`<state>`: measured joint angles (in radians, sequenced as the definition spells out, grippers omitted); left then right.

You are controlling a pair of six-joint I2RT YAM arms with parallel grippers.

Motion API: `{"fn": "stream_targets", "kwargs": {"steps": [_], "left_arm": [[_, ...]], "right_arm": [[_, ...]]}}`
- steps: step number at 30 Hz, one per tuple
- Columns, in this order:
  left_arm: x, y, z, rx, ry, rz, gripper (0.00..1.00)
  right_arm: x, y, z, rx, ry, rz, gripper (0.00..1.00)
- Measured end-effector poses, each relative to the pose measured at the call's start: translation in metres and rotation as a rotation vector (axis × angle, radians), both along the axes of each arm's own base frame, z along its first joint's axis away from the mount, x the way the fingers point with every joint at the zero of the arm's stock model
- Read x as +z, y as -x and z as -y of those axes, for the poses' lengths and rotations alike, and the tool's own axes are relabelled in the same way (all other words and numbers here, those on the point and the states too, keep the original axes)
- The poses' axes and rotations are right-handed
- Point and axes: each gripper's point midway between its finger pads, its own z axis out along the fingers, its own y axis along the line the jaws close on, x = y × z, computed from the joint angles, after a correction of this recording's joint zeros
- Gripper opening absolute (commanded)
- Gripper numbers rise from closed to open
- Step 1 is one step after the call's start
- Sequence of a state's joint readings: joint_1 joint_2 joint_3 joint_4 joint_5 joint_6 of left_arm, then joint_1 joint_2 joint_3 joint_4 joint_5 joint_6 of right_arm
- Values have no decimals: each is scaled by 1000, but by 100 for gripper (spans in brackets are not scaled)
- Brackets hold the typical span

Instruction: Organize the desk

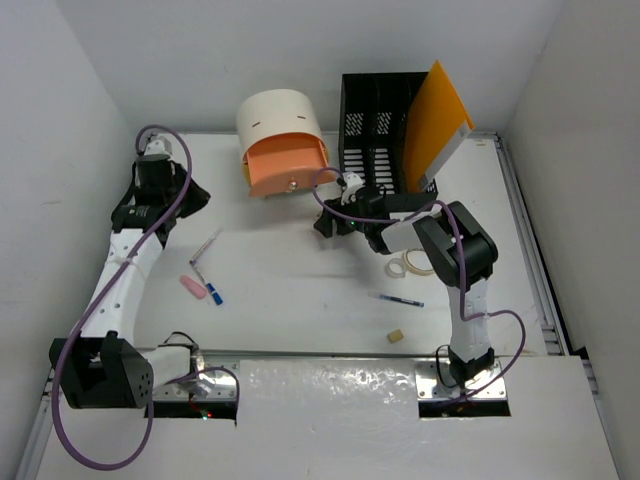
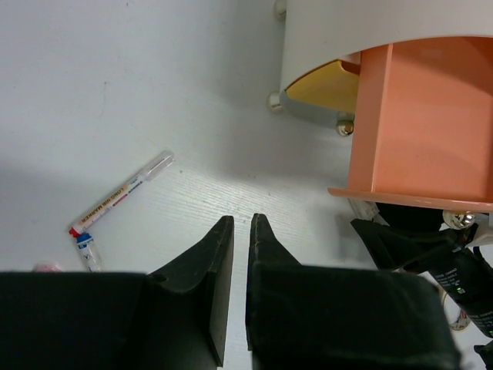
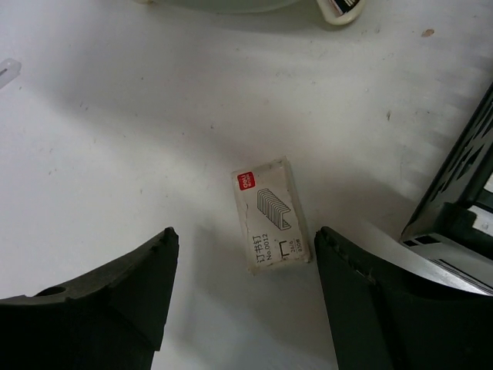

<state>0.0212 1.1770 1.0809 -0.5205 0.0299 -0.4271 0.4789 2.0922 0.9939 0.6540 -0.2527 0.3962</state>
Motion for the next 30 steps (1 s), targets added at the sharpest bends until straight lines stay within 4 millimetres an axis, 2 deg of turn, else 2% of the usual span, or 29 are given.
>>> {"fn": "stream_targets", "kwargs": {"steps": [2,5,6,10,12,13,16,17,18,19,23,30], "left_arm": [[1,0,0,0,1,2,7],[1,0,0,-1,1,2,7],[1,0,0,-1,1,3,7],[7,-2,0,-2,1,18,7],[10,-3,0,-1,1,24,7],[11,-3,0,-1,1,26,7],[12,-3,0,0,0,29,7],[12,-3,0,0,0,29,7],[12,-3,0,0,0,29,7],[12,-3,0,0,0,29,7],[12,-4,0,0,0,31,7],[15,-6,1,-3,2,48,7]], "right_arm": [[0,-1,0,0,9,-10,67],[-2,-3,1,-1,26,-25,54],[-3,-4,2,-5,33,-33,47],[-8,-3,6,-13,53,-49,34],[-9,-3,8,-15,57,-54,34],[-9,-3,8,-15,59,-55,30],[-9,-2,8,-17,61,-59,14],[-9,-3,9,-19,60,-60,5],[-9,-3,9,-19,57,-62,2],[-1,-7,7,-25,37,-41,0],[-2,3,14,-35,46,-53,0],[-13,55,43,-48,108,-153,0]]}}
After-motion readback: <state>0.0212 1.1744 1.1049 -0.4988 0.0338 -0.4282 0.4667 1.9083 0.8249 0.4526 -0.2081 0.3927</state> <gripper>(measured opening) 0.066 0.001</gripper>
